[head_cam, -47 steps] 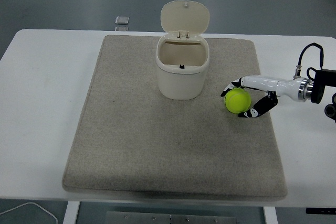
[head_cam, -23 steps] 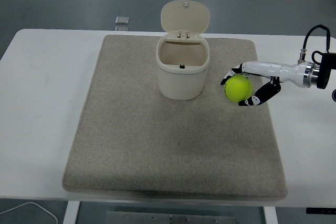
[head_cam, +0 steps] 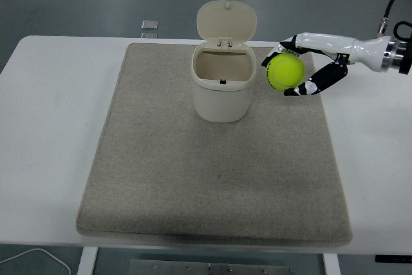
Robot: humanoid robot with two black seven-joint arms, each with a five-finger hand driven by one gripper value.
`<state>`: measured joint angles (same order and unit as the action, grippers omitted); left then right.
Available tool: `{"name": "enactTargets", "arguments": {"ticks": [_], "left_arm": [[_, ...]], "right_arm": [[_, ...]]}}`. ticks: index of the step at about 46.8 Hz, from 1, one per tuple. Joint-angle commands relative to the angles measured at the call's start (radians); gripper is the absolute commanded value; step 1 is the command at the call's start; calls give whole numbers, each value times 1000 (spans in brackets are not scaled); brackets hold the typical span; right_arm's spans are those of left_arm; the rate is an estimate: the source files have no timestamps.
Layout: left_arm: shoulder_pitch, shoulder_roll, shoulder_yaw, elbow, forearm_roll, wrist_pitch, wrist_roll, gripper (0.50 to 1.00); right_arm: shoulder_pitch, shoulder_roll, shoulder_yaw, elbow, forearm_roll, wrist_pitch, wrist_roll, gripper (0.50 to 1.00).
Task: Pick up the tennis ball and place it in the box.
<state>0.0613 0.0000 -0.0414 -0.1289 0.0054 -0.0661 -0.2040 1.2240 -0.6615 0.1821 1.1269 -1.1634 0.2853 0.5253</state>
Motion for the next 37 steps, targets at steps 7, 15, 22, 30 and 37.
{"name": "enactTargets", "arguments": {"ticks": [7, 15, 22, 30, 37], "left_arm": [[0, 0, 0, 0, 1, 0, 0, 992], [0, 0, 0, 0, 1, 0, 0, 992], [0, 0, 0, 0, -1, 0, 0, 992], [0, 0, 0, 0, 1, 0, 0, 992], [0, 0, 0, 0, -1, 0, 0, 992]], "right_arm": [[19, 52, 4, 1, 11, -11, -11, 500], [29, 120, 4, -5, 19, -20, -56, 500], [51, 138, 4, -13, 67, -52, -90, 500], [52, 171, 4, -19, 82, -63, -119, 500], [51, 203, 4, -21, 82, -100, -160, 500]]}}
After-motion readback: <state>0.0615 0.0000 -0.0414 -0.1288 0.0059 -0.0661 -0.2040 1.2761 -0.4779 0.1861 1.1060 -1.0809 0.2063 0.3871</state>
